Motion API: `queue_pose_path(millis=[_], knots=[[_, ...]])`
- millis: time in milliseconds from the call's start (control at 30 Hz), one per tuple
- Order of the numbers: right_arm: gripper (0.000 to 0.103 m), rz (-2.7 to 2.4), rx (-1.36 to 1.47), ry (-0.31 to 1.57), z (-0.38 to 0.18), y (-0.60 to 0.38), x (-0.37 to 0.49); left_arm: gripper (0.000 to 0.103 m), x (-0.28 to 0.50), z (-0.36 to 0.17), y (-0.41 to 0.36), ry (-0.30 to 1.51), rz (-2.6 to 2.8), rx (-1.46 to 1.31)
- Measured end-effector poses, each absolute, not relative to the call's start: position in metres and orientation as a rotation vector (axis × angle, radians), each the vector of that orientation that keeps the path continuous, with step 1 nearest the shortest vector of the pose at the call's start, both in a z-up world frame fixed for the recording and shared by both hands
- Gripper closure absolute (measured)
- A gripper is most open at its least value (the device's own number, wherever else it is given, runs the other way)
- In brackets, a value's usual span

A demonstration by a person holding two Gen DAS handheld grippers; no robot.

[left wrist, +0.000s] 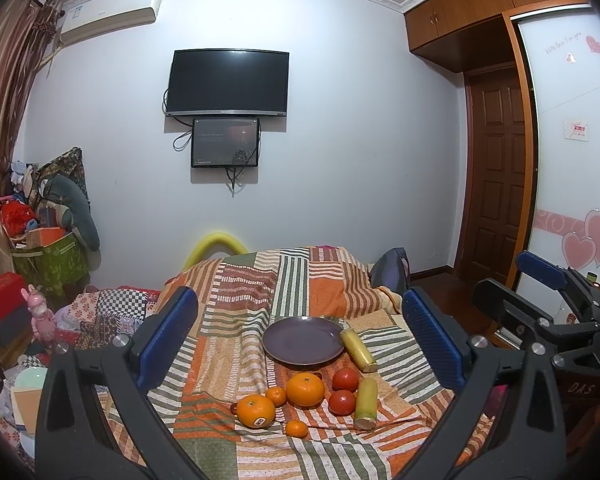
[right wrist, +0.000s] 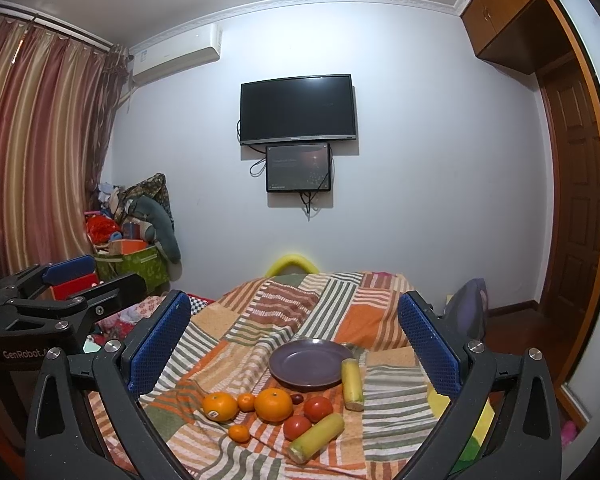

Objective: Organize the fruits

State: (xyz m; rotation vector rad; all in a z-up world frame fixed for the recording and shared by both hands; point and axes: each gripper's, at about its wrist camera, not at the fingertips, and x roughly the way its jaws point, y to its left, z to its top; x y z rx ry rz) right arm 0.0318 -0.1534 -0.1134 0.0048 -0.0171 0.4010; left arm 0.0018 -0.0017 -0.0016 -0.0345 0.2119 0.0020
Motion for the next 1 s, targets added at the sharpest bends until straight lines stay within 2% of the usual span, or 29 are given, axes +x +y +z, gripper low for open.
queue_pose_path(millis=[1000], knots=[[0.000,0.399,0.007,-0.016,-0.1159,-0.1548,0.0328,0.000,0.0035,-0.0042,0.0009,0.210,0.010,-0.045]])
